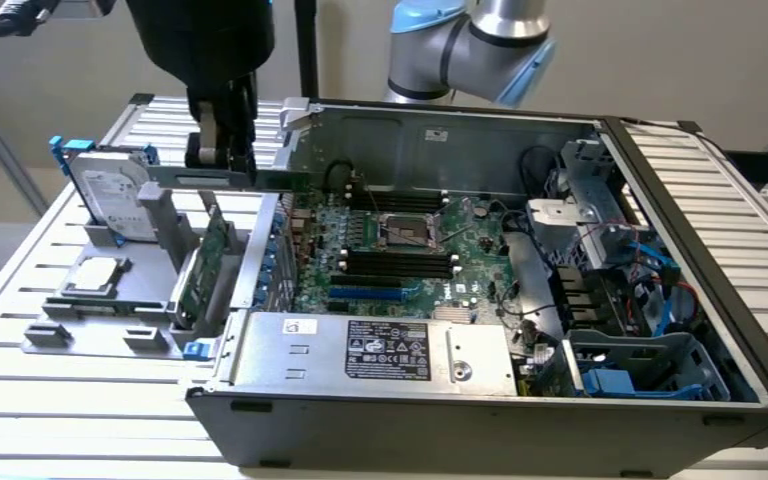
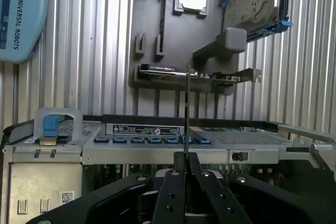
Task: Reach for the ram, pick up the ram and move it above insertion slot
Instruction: 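Pick up the ram and move it above insertion slot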
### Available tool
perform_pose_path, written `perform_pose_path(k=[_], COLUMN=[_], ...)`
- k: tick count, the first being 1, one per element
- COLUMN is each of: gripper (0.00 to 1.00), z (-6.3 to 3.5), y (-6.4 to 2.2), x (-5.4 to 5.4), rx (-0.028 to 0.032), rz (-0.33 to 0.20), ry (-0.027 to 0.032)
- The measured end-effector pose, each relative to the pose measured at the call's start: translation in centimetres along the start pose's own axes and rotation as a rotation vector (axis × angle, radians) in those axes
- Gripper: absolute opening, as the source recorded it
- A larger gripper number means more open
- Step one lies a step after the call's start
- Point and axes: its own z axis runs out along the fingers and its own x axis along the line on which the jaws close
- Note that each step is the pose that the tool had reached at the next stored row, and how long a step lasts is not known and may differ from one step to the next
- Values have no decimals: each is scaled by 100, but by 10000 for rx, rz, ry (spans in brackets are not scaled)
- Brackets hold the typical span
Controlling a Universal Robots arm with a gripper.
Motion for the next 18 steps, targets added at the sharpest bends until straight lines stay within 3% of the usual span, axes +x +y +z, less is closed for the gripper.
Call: perform_pose_path(k=[18], gripper=[13], z=[-46], y=[-819], x=[32], rx=[-37], rz=[-125], ry=[-17])
